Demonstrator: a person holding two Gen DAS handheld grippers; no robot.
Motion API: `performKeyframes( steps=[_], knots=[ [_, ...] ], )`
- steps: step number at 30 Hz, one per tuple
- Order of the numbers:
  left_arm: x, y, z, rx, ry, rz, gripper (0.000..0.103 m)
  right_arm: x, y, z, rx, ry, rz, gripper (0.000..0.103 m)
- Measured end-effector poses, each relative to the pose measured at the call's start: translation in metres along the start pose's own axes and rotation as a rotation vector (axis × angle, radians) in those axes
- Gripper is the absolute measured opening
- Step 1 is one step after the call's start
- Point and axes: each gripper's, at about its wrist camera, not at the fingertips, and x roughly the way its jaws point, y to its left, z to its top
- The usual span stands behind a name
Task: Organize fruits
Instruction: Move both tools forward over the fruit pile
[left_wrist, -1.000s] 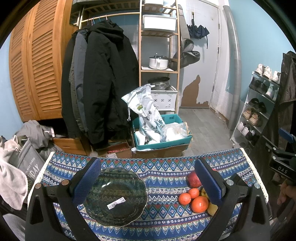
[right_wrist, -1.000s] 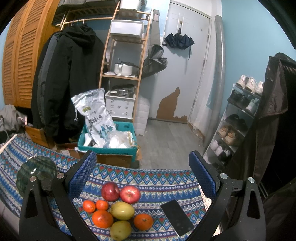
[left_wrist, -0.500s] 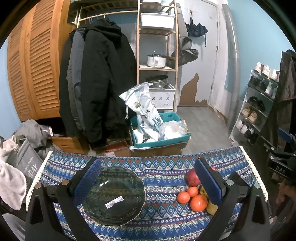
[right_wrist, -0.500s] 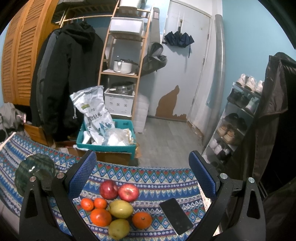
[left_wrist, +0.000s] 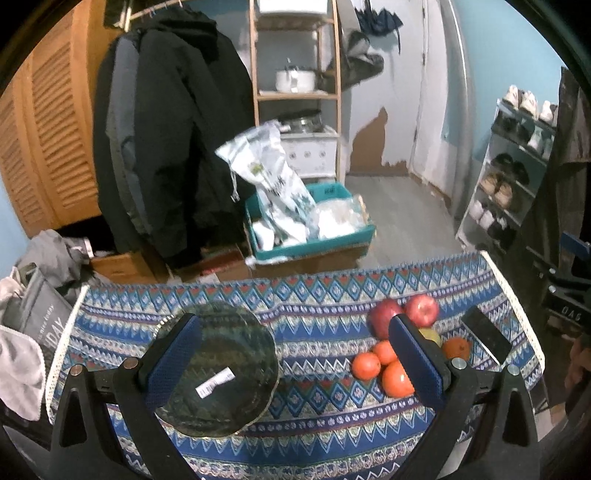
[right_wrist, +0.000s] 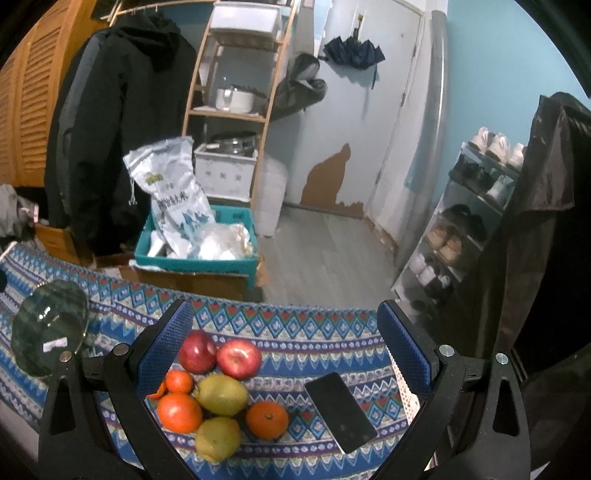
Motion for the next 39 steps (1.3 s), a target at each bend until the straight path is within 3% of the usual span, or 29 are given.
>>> performKeyframes(
  steps=[25,39],
  knots=[
    [0.120,-0.039,-0.047,0.025,0.264,-0.049,0.099,0.103,-0.017,-0.081,0.119,0.375,0.056,0.097],
    [0.178,-0.063,-0.071,0.048,0.396,-0.074,0.099,0.144,-0.020,-0.125,0.120,0.528,0.074,0.097]
  ],
)
